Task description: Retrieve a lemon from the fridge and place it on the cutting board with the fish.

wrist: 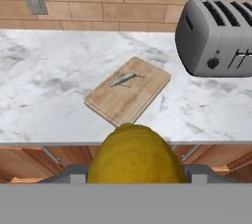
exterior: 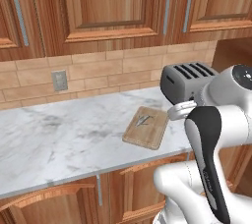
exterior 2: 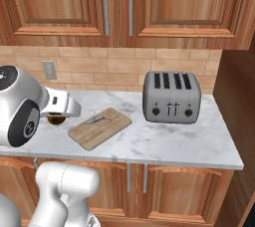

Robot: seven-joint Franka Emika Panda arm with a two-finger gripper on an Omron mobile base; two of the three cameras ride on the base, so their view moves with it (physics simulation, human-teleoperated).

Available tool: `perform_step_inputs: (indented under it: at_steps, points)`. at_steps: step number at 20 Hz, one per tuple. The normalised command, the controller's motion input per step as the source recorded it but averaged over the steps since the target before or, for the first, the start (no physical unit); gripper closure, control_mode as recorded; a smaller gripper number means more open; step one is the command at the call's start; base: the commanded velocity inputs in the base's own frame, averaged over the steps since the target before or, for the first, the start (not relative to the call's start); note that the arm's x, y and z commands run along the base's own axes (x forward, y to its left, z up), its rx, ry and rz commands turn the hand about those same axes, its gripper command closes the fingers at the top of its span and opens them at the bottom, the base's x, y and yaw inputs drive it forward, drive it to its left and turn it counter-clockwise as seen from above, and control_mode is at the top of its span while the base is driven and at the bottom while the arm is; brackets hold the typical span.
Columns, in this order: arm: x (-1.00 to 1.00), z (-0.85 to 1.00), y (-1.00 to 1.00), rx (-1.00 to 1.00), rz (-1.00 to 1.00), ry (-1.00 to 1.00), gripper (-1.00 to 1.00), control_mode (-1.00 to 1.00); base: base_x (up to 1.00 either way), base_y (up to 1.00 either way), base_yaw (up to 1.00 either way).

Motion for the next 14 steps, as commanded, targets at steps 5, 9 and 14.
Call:
perform_step_inputs:
  at_steps: [5, 9, 14]
  points:
    - [0.02, 0.0, 0.0, 0.0, 0.0, 0.13, 1.0, -1.0, 0.0, 0.0, 0.0]
    - [0.13, -0.04, 0.01, 0.0, -0.02, 0.24, 1.0, -1.0, 0.0, 0.0, 0.0]
    - [0.0, -0.4, 0.02, -0.04, -0.01, 0.05, 1.0, -1.0, 0.0, 0.0, 0.0]
